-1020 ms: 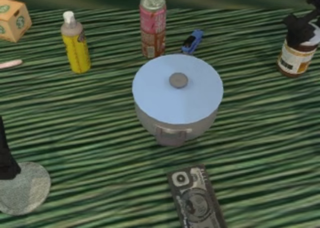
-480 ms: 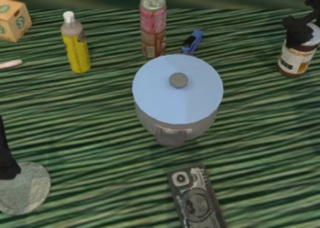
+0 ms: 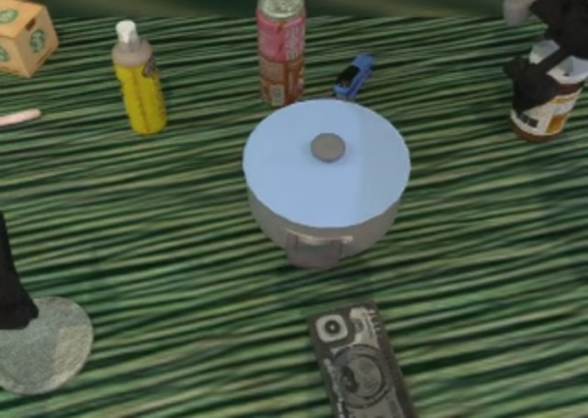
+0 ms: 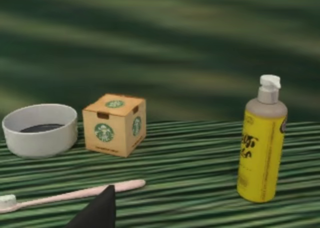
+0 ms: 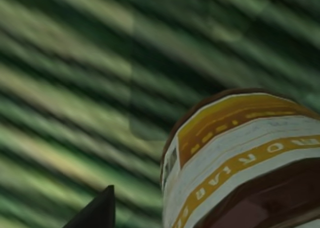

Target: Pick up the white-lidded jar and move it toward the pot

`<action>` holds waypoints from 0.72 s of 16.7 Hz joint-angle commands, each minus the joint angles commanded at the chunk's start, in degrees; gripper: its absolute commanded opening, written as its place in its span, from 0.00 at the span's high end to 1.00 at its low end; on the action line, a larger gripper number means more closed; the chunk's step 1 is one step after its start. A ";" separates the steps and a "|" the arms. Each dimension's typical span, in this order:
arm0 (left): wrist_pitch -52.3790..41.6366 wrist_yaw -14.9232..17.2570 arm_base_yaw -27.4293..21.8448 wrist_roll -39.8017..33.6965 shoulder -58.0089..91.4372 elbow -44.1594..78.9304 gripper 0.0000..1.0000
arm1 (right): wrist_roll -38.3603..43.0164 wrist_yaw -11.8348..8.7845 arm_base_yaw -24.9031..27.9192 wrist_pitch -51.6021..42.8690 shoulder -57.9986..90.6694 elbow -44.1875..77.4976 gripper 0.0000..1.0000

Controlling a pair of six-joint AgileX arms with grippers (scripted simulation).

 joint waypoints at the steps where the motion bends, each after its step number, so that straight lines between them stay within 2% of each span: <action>1: 0.00 0.00 0.00 0.00 0.00 0.00 0.00 | 0.00 0.00 0.00 0.02 0.00 -0.02 0.00; 3: 0.00 0.00 0.00 0.00 0.00 0.00 0.00 | 0.00 0.00 0.00 0.02 0.00 -0.02 0.00; 12: 0.00 0.00 0.00 0.00 0.00 0.00 0.00 | 0.00 0.00 0.00 0.02 0.00 -0.02 0.68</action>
